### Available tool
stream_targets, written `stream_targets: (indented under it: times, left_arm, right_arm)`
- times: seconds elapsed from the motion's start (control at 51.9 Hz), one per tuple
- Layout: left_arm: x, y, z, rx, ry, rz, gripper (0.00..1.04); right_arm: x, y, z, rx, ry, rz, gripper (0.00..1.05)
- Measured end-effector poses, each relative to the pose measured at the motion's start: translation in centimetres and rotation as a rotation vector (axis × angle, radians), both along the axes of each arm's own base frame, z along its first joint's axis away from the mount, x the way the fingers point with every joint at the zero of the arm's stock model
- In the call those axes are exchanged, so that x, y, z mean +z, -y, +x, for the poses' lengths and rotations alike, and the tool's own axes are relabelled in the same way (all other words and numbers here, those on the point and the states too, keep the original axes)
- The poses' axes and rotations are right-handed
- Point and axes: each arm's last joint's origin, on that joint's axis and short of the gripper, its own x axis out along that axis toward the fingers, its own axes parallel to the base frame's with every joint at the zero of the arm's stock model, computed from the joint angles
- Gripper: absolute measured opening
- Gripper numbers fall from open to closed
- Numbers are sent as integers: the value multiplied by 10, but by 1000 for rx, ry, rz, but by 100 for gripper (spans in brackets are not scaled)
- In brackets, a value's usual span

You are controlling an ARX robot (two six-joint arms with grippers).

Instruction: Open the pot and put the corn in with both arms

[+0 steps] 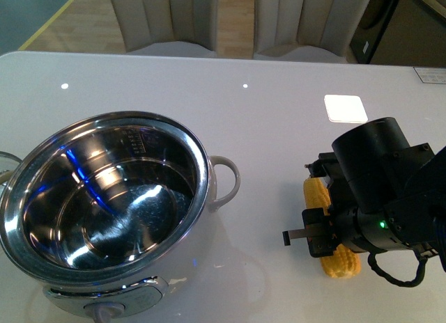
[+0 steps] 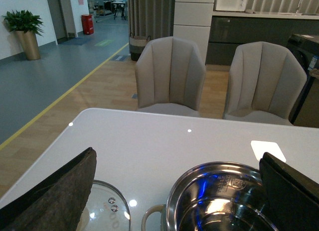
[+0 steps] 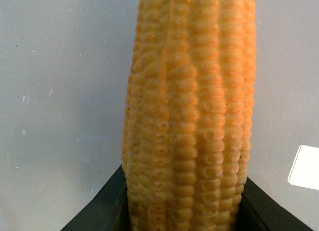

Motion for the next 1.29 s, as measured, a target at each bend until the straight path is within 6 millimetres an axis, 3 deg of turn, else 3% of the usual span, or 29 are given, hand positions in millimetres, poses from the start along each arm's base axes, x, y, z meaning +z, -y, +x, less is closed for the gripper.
stream_targets:
  times: [0.116, 0.386, 0.521, 0.714, 0.887, 1.292]
  left_arm:
    - [0, 0, 0, 0, 0, 0, 98]
    - [0, 0, 0, 0, 0, 0, 98]
    - [0, 0, 0, 0, 0, 0, 98]
    - [0, 0, 0, 0, 0, 0, 98]
    - [0, 0, 0, 0, 0, 0, 98]
    - [0, 0, 0, 0, 0, 0, 98]
  right_arm:
    - [12, 3, -9, 26, 10, 18, 30]
    - [102, 0, -9, 95, 207, 188, 23]
    - [137, -11, -10, 113, 264, 290, 23]
    - [164, -39, -3, 133, 285, 428, 23]
    - [171, -69, 1, 144, 250, 546, 23]
    - [139, -107, 9, 71, 100, 689, 23]
